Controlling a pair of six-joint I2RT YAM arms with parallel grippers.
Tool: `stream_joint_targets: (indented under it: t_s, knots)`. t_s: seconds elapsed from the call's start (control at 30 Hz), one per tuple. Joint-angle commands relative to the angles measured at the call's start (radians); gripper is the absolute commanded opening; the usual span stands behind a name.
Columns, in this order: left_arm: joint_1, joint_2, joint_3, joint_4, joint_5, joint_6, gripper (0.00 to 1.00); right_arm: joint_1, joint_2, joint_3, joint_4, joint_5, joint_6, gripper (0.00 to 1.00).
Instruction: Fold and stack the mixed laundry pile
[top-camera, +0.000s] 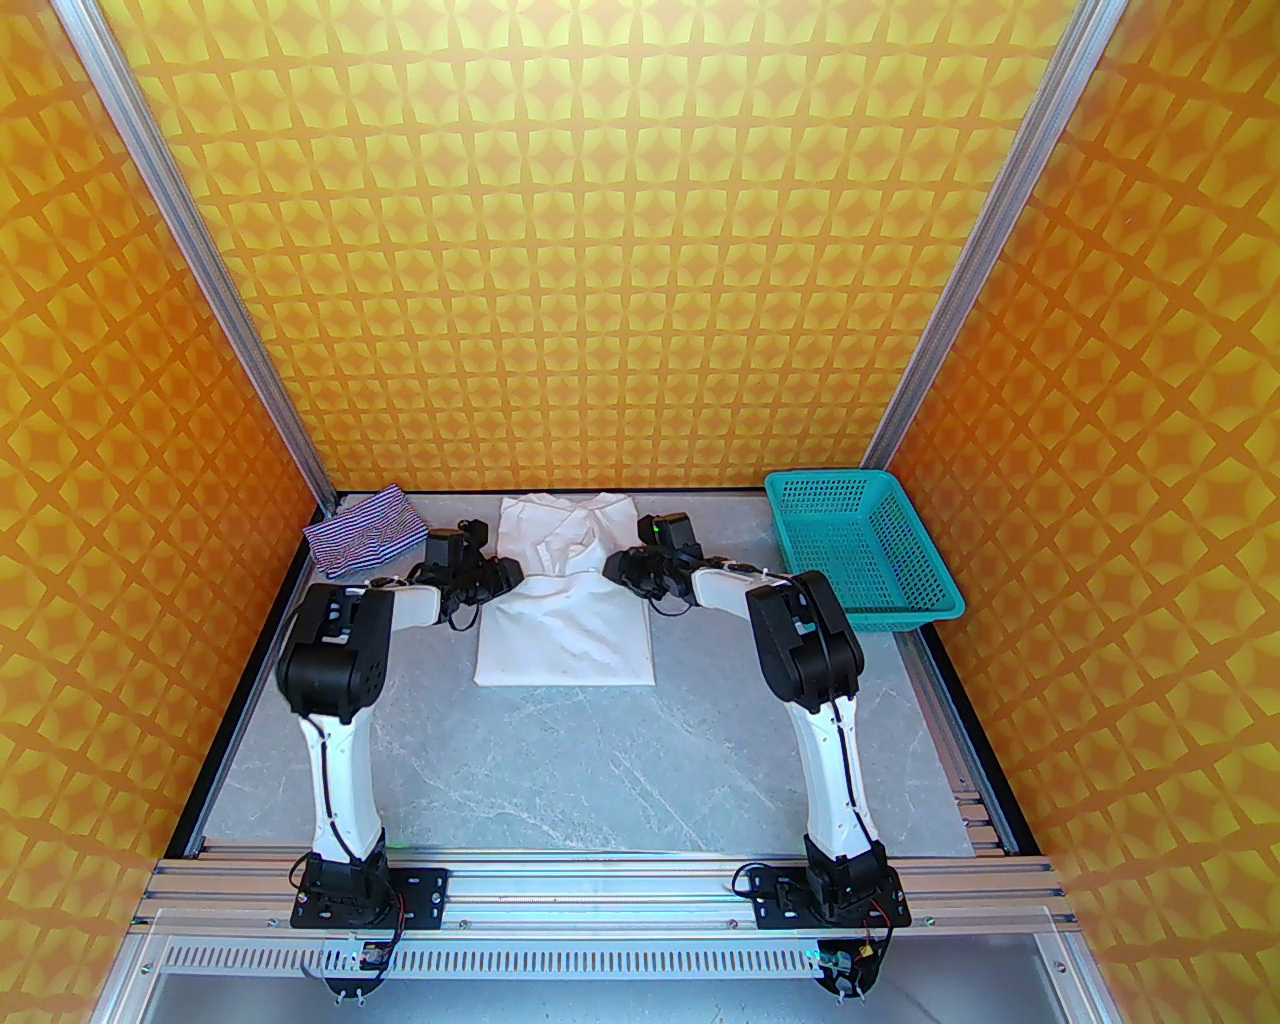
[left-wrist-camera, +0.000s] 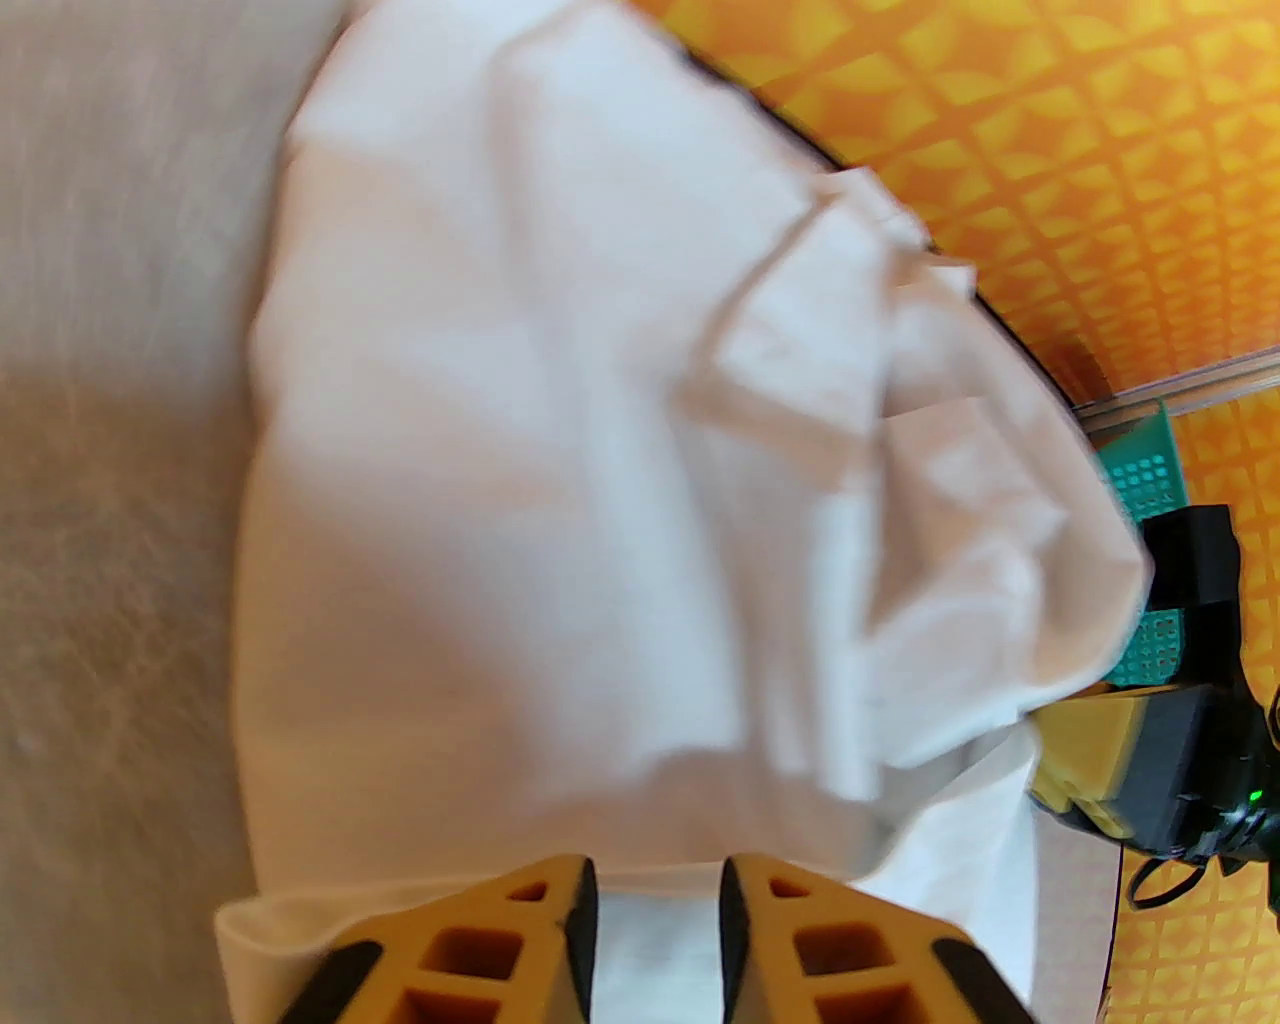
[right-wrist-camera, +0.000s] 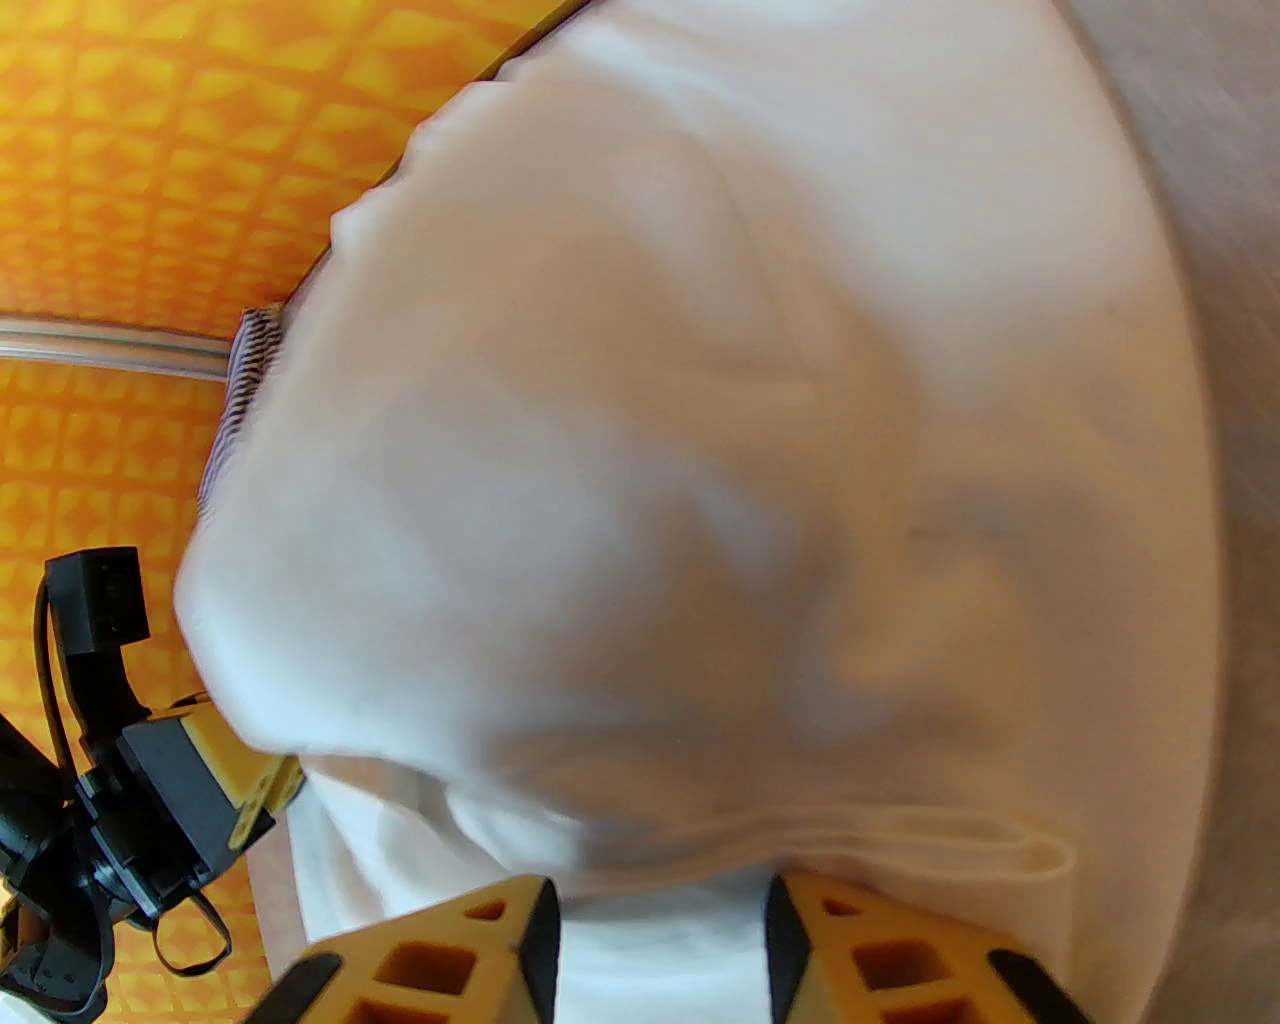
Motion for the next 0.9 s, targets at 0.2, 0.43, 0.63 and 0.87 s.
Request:
stream_joint_targets:
  t_s: [0.2, 0.43, 0.63, 0.87]
  knots:
    - [0.008, -0.156, -0.003, -0.104, 0.050, 0.074, 0.31, -0.029, -0.202, -0.048, -0.156, 0.051, -0.097, 0.43]
    - [-0.058, -0.469, -0.161, -0.283, -0.017, 0.139, 0.36, 0.049, -0.470, -0.341, -0.131, 0.129, -0.115, 0.42]
    - [-0.086, -0.451, -0.203, -0.273, 0.013, 0.178, 0.32, 0.099, -0.389, -0.281, -0.143, 0.128, -0.129, 0.39]
    - [-0.092, -0.250, -0.087, -0.234, 0.045, 0.186, 0.29, 0.105, -0.148, -0.049, -0.214, 0.172, -0.129, 0.36]
